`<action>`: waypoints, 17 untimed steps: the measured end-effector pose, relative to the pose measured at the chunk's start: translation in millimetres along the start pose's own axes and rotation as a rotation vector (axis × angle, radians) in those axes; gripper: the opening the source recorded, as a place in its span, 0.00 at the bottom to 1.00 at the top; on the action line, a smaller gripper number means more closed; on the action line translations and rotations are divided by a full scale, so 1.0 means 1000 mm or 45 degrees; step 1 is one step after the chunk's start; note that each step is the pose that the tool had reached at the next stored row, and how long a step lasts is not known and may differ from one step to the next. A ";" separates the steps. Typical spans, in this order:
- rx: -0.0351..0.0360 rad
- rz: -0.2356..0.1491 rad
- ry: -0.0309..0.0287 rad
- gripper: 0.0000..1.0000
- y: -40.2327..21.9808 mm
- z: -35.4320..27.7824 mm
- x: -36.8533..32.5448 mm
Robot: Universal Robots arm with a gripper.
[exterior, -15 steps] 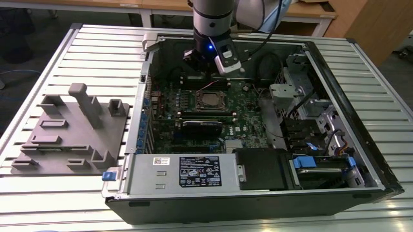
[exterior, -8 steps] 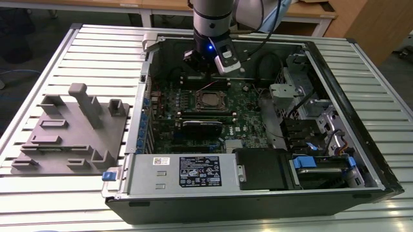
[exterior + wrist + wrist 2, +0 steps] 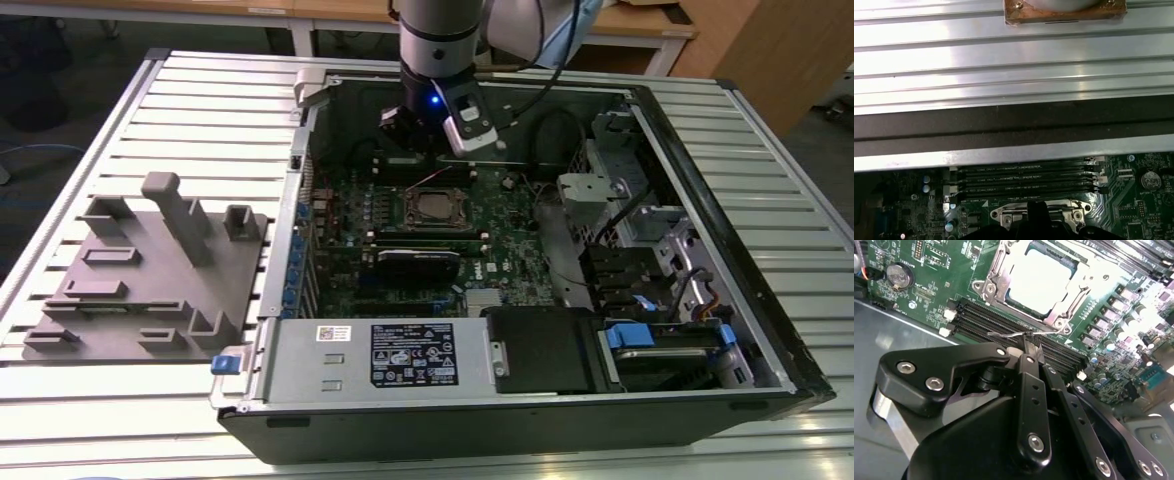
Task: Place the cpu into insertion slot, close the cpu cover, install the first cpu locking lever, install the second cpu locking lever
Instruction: 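Install the first cpu locking lever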
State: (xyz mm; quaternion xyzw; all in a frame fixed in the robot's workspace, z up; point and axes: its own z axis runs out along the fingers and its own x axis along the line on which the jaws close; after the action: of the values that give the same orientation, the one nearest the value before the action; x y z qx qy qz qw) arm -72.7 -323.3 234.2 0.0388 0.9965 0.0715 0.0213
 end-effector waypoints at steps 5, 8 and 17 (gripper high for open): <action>-0.0093 -0.001 0.0010 0.10 -0.0004 0.0027 -0.0007; -0.0230 -0.001 0.0021 0.10 -0.0003 0.0028 -0.0011; -0.0337 -0.001 0.0021 0.10 -0.0008 0.0057 -0.0010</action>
State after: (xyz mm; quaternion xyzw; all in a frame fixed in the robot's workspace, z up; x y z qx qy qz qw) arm -71.5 -323.4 228.5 0.0380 0.9955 0.0847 0.0210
